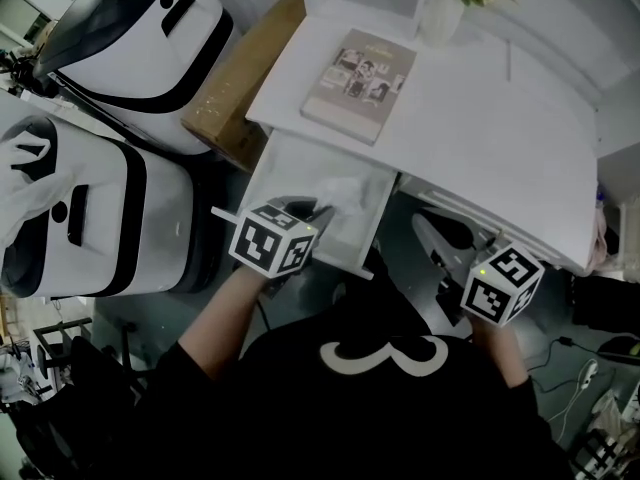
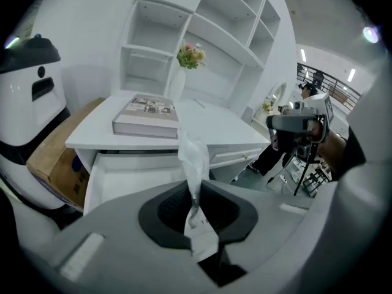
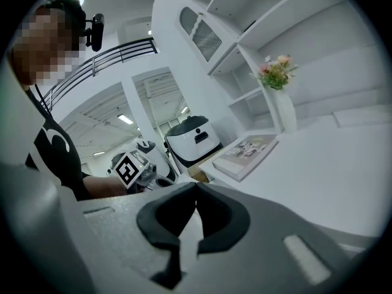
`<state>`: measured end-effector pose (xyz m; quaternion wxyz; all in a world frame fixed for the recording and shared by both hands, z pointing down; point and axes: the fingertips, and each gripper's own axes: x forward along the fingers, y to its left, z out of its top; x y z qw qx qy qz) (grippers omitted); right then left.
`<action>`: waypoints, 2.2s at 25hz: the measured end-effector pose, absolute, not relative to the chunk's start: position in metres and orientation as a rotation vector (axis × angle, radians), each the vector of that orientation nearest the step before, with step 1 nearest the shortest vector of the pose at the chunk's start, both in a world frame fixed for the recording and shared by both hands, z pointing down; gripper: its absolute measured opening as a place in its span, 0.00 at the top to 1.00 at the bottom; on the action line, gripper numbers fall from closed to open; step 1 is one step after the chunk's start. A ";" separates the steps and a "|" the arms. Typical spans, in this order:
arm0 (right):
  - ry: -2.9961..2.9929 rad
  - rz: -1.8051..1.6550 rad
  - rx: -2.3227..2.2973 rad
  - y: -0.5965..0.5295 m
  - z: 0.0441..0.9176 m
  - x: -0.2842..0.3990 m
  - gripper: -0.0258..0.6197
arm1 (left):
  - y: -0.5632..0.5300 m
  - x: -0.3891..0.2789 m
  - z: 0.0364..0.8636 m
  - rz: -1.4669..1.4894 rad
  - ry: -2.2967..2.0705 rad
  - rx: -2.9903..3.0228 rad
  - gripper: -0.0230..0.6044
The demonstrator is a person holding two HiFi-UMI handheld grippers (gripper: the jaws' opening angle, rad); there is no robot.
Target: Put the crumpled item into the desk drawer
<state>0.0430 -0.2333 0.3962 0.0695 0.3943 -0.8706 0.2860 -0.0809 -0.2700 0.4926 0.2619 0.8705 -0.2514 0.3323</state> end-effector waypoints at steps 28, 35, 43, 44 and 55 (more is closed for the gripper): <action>-2.559 1.068 1.126 -0.276 0.454 0.084 0.96 | -0.329 -0.044 0.636 1.427 -0.343 2.191 0.89; -2.535 1.088 1.094 -0.280 0.469 0.083 0.96 | -0.336 -0.043 0.671 1.509 -0.268 2.186 0.89; -2.514 1.110 1.082 -0.288 0.480 0.079 0.96 | -0.339 -0.047 0.699 1.460 -0.210 2.127 0.89; -2.511 1.113 1.081 -0.289 0.482 0.079 0.96 | -0.339 -0.048 0.702 1.455 -0.206 2.121 0.89; -2.491 1.138 1.071 -0.294 0.493 0.071 0.96 | -0.344 -0.062 0.725 1.325 -0.251 2.011 0.89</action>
